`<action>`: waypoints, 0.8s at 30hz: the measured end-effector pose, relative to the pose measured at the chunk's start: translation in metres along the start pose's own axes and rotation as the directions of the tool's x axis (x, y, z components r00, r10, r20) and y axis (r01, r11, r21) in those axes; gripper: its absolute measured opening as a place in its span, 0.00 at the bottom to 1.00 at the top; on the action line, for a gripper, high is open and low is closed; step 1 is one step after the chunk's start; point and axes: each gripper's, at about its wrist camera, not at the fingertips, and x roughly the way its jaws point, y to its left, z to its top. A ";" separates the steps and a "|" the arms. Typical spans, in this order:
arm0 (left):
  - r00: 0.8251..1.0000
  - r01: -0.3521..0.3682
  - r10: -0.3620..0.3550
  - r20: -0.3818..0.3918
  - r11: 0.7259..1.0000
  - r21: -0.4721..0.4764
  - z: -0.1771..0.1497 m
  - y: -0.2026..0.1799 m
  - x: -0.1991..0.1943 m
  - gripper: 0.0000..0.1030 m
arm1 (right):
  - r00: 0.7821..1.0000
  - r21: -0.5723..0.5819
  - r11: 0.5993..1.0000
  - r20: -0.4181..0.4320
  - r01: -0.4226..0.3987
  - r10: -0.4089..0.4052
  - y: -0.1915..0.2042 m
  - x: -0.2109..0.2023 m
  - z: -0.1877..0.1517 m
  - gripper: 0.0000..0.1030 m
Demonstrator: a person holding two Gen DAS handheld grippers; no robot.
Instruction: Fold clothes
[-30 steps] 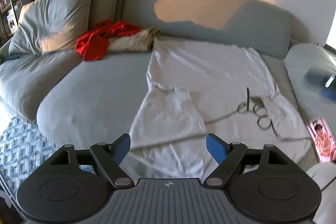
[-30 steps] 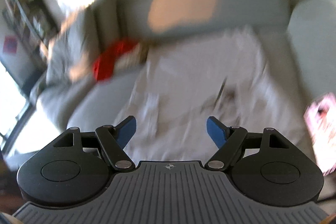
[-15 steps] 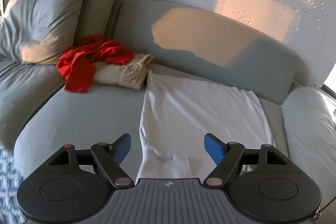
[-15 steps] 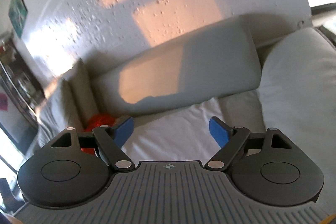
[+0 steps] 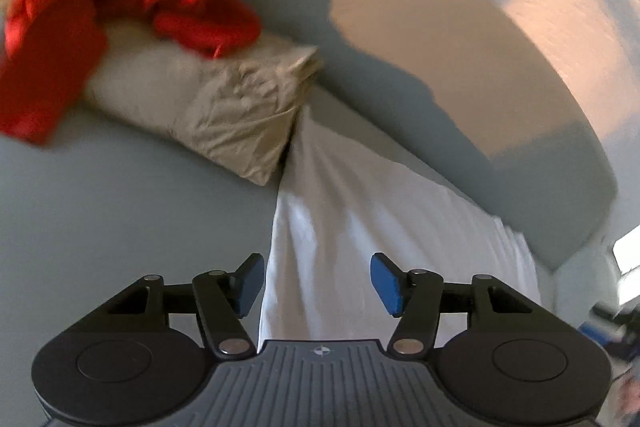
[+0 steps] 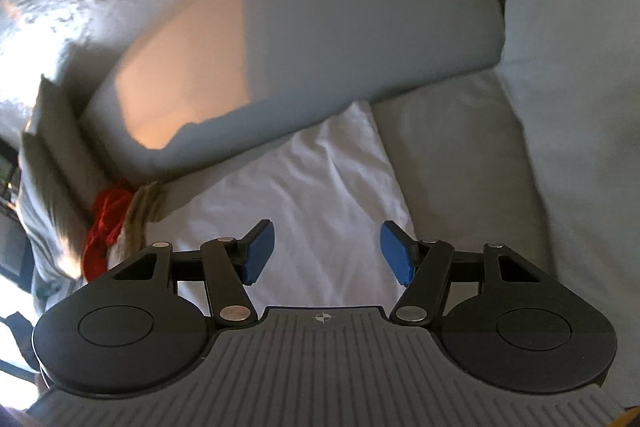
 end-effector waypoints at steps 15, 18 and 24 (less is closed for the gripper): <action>0.999 0.036 -0.035 0.032 0.999 -0.032 0.048 0.000 0.079 0.54 | 0.998 0.144 0.989 0.042 -0.042 0.036 -0.063 0.103 0.046 0.56; 0.999 0.032 -0.030 0.041 0.999 -0.032 0.055 -0.003 0.085 0.53 | 0.999 0.118 0.993 0.035 -0.024 0.020 -0.062 0.118 0.057 0.56; 0.997 0.033 -0.031 0.064 0.999 -0.030 0.058 -0.009 0.091 0.53 | 0.998 0.051 0.998 0.039 -0.042 0.040 -0.047 0.145 0.081 0.56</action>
